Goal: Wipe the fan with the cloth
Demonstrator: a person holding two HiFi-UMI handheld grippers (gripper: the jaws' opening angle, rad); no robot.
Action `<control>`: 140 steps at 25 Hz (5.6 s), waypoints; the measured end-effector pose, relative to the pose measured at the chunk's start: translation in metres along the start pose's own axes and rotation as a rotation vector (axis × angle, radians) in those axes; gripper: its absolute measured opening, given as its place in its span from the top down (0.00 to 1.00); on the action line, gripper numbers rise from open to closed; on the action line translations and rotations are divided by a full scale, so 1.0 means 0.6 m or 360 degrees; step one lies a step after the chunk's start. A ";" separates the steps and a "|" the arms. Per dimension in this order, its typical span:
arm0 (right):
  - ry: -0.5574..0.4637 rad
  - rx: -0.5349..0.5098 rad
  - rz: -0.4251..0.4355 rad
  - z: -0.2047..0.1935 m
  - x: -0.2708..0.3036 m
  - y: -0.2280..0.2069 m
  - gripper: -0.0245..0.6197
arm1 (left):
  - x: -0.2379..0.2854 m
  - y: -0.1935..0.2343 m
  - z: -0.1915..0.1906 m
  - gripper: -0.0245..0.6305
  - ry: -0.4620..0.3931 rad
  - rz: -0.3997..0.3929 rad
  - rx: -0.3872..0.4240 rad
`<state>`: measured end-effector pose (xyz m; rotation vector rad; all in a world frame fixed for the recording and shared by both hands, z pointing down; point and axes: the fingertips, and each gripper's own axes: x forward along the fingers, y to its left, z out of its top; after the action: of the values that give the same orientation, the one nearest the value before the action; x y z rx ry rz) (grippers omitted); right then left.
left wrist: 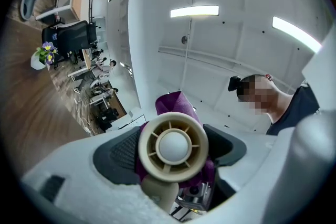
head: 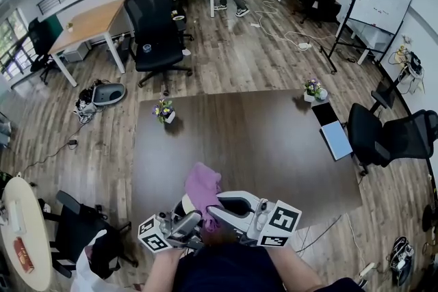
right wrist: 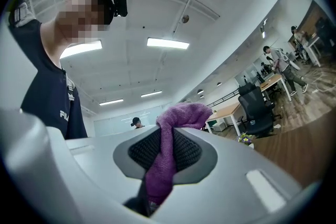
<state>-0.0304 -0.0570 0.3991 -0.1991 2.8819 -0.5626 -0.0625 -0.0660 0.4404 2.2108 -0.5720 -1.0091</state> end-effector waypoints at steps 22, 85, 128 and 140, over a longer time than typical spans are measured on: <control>0.0480 -0.0690 0.0125 -0.012 0.007 0.031 0.85 | 0.011 0.010 -0.089 0.39 0.0707 0.0186 0.0524; 0.0666 -0.0400 0.0003 -0.166 0.032 0.019 0.85 | -0.042 0.048 0.110 0.39 -0.0326 0.0314 0.0141; 0.1044 -0.0065 -0.0709 -0.359 -0.112 -0.198 0.85 | -0.087 0.149 -0.108 0.39 0.0959 0.0683 0.0842; 0.1203 0.0128 -0.0909 -0.493 -0.191 -0.263 0.85 | -0.171 0.220 -0.158 0.39 0.1352 0.0871 0.1014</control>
<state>0.0312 -0.0771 0.7475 -1.0160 3.4968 -1.0318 -0.0670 -0.0622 0.6327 2.4850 -1.0766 0.4641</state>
